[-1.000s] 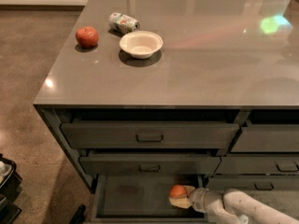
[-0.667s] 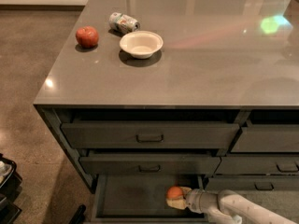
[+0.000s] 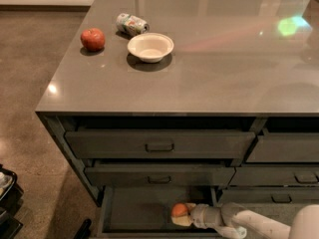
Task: Place orange into bottom drawer
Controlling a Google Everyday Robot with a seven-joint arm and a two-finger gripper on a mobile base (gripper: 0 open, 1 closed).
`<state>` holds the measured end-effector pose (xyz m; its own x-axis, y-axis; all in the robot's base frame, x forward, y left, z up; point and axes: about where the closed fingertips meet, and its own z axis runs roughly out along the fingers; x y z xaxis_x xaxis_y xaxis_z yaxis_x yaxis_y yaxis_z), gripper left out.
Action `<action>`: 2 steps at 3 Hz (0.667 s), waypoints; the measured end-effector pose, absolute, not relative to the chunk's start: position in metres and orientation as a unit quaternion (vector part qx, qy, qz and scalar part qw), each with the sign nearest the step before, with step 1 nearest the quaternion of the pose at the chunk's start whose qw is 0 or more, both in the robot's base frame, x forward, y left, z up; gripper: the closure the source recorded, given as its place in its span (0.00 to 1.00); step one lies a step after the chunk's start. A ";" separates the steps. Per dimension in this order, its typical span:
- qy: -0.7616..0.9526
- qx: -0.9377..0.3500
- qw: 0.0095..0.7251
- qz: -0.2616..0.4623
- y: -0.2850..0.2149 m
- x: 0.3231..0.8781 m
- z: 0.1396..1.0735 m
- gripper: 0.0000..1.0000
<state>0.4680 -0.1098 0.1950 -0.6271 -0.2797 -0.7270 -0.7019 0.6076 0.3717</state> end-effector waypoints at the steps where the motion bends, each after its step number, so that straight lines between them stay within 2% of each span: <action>1: 0.843 -0.298 0.295 0.336 -0.100 0.467 0.172 1.00; 2: 0.845 -0.301 0.288 0.337 -0.095 0.467 0.164 0.94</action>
Offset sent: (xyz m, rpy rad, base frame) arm -0.0007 0.0086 -0.0191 -0.0119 0.0320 0.0192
